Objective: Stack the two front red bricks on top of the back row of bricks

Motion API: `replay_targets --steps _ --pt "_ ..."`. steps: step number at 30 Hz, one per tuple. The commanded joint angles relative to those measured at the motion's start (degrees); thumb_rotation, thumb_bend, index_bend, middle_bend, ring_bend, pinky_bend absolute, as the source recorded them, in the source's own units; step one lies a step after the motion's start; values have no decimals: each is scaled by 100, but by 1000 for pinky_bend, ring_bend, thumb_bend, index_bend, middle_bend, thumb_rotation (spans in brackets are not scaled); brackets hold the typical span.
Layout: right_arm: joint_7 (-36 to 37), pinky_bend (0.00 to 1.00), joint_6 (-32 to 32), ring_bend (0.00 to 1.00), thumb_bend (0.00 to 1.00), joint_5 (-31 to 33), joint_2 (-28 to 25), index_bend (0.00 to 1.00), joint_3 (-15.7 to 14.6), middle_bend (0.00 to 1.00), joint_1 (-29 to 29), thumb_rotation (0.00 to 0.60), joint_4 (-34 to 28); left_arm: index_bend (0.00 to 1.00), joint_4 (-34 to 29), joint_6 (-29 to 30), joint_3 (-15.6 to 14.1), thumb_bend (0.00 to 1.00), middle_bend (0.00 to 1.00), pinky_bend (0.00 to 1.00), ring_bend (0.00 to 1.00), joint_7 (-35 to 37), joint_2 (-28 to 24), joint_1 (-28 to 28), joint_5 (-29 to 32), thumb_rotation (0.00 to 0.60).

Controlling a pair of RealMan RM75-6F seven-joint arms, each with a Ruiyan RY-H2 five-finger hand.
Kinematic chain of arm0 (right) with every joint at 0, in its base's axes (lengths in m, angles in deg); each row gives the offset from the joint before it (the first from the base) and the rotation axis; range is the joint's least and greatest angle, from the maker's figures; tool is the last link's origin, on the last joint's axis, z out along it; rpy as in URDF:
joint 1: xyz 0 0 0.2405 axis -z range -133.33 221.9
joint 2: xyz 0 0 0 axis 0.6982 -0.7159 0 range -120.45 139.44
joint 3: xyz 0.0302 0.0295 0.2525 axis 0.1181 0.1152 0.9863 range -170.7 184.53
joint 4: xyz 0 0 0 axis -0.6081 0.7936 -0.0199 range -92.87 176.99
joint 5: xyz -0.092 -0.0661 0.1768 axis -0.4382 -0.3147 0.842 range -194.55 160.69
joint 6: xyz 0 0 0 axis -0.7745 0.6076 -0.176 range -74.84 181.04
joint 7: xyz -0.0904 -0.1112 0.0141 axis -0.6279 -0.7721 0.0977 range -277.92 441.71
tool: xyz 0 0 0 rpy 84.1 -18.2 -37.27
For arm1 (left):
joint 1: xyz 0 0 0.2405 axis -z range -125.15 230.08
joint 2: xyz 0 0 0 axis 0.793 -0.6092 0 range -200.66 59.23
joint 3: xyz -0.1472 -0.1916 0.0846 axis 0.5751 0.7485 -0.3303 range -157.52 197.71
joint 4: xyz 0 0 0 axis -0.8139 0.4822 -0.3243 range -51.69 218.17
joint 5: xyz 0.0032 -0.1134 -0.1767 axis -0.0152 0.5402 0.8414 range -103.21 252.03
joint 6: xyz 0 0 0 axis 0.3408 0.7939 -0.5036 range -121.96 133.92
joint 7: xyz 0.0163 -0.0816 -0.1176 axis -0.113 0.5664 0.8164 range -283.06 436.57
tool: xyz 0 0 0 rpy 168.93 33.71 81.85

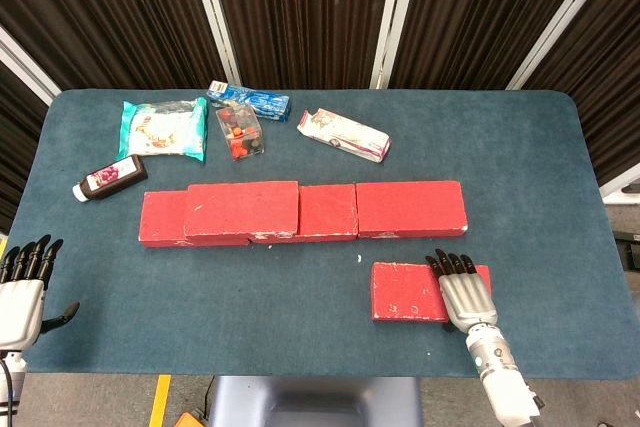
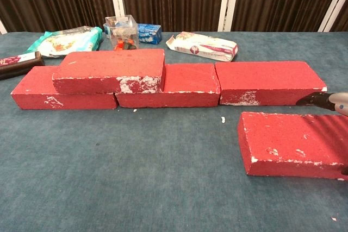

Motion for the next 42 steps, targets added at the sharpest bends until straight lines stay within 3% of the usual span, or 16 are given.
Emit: replay_targets --steps 1,13,19,30,42 --pt "-13 0 41 0 0 76 58 55 -7 0 -55 600 57 0 -10 -7 10 198 0 0 0 -1 -7 -12 2 600" --pt "39 0 29 0 0 273 238 70 -99 6 -244 600 306 0 -45 -77 78 199 0 0 0 -51 -19 -48 60 600" --pt "37 0 34 7 0 318 347 83 -138 74 -331 600 425 0 -60 -93 105 200 0 0 0 -57 -26 -64 72 600" --pt "88 0 152 147 0 216 467 106 -231 199 -374 600 509 0 -67 -108 156 202 0 0 0 -57 -27 -88 97 600" --pt "200 0 219 223 0 34 522 124 -278 274 -390 600 557 0 -124 -195 184 201 0 0 0 -75 -40 -95 168 600"
